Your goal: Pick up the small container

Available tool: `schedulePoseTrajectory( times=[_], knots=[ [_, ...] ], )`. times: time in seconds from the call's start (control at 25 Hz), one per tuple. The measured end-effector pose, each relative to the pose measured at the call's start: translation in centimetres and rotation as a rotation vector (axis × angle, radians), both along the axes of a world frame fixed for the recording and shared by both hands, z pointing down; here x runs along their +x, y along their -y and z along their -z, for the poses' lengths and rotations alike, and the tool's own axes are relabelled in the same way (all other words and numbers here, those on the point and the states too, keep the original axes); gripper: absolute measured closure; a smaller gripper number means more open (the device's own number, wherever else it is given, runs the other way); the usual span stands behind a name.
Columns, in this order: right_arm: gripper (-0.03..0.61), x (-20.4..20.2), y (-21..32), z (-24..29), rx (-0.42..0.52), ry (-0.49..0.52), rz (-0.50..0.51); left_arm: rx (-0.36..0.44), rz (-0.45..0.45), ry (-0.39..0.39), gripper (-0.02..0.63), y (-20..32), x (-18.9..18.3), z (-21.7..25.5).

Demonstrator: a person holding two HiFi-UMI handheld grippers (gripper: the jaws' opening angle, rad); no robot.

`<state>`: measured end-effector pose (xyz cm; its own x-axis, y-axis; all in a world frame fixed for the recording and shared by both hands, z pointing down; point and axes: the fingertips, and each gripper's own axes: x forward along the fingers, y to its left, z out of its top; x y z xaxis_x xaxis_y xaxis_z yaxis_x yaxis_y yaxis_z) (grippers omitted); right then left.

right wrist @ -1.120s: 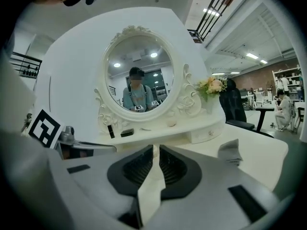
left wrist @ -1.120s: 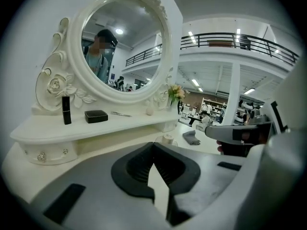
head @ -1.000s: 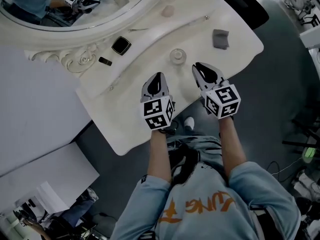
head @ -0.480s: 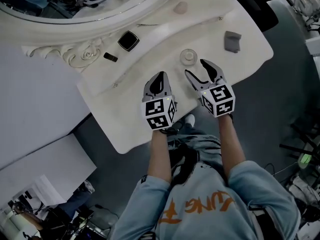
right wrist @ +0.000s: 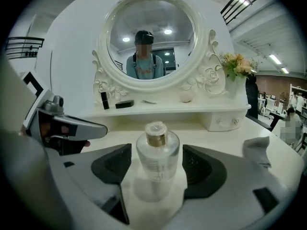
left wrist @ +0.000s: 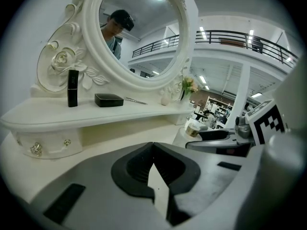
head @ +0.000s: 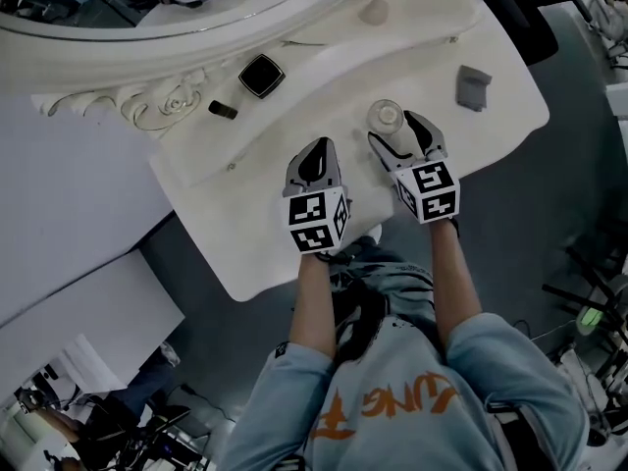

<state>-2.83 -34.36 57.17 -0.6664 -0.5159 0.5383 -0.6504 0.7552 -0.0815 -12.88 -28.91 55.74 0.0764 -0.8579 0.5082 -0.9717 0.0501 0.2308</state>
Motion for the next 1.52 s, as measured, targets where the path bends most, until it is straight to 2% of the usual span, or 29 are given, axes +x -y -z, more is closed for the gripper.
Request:
schedulePoseTrajectory(
  times=[0.56,0.84,0.96,1.12,1.52],
  knots=[
    [0.254,-1.7,1.8,-1.5,-0.022,-0.057,0.008,-0.020,0.029,-0.006,0.592,1.3,-2.7,-0.9],
    [0.252,-0.3,1.7,-1.2,-0.080,-0.050,-0.080,0.007,0.018,-0.001,0.592,1.2,-2.2,0.1],
    [0.252,0.5,1.4,0.2,-0.056,-0.041,-0.098,0.022,0.016,-0.001,0.592,0.8,-1.7,0.7],
    [0.252,2.0,1.2,3.0,-0.021,0.022,-0.128,0.062,0.001,0.005,0.592,0.7,-0.5,2.3],
    [0.252,7.5,-0.6,9.9,0.128,0.063,-0.190,0.190,-0.053,0.032,0.592,0.1,3.6,7.8]
  ],
)
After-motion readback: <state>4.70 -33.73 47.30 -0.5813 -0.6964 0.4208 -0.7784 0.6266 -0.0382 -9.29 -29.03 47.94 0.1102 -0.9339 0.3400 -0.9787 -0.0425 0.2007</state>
